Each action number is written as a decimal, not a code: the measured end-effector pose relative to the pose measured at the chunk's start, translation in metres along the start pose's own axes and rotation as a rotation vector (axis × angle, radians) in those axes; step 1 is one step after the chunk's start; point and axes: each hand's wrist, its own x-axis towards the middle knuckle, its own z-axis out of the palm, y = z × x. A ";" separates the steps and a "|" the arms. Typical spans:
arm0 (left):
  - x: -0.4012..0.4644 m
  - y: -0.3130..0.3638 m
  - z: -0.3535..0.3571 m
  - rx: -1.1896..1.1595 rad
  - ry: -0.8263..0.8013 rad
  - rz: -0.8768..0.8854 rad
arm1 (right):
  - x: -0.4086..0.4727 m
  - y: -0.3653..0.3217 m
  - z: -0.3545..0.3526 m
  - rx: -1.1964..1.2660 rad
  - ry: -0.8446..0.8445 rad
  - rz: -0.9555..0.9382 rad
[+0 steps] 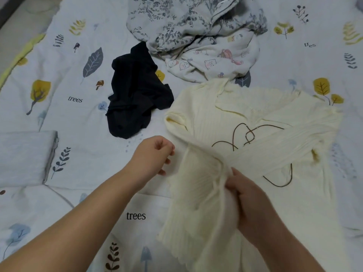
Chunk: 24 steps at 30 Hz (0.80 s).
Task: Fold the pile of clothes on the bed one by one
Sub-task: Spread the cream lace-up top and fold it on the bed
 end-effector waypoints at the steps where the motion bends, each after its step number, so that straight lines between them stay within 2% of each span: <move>1: 0.013 -0.005 0.007 0.027 0.015 -0.011 | 0.002 0.002 -0.016 -0.095 0.063 0.019; 4: 0.045 -0.011 0.027 0.151 0.062 0.024 | 0.010 0.010 -0.053 -0.404 0.256 0.079; 7: 0.063 -0.001 0.042 0.347 0.129 0.260 | 0.018 0.025 -0.073 -0.848 0.391 0.079; 9: 0.074 0.007 0.047 0.488 0.140 0.373 | 0.020 0.033 -0.072 -0.983 0.466 0.005; 11: 0.088 0.014 0.046 0.506 0.134 0.424 | 0.017 0.037 -0.064 -1.148 0.498 -0.054; 13: 0.101 0.022 0.041 0.557 0.138 0.431 | 0.016 0.042 -0.059 -1.348 0.452 -0.087; 15: 0.112 0.032 0.031 0.841 0.098 0.507 | 0.016 0.041 -0.063 -1.296 0.397 -0.108; 17: 0.124 0.047 0.014 1.040 -0.071 0.487 | 0.015 0.031 -0.076 -1.049 0.348 -0.086; 19: 0.126 0.069 -0.001 0.955 -0.256 0.320 | 0.011 0.014 -0.092 -0.768 0.252 0.031; 20: 0.127 0.078 -0.003 0.866 -0.288 0.257 | 0.008 0.007 -0.098 -0.625 0.215 0.088; 22: 0.131 0.085 0.003 0.732 -0.224 0.227 | 0.007 0.000 -0.110 -0.566 0.219 0.137; 24: 0.140 0.085 0.013 0.702 -0.036 0.347 | 0.009 0.001 -0.119 -0.845 0.293 0.139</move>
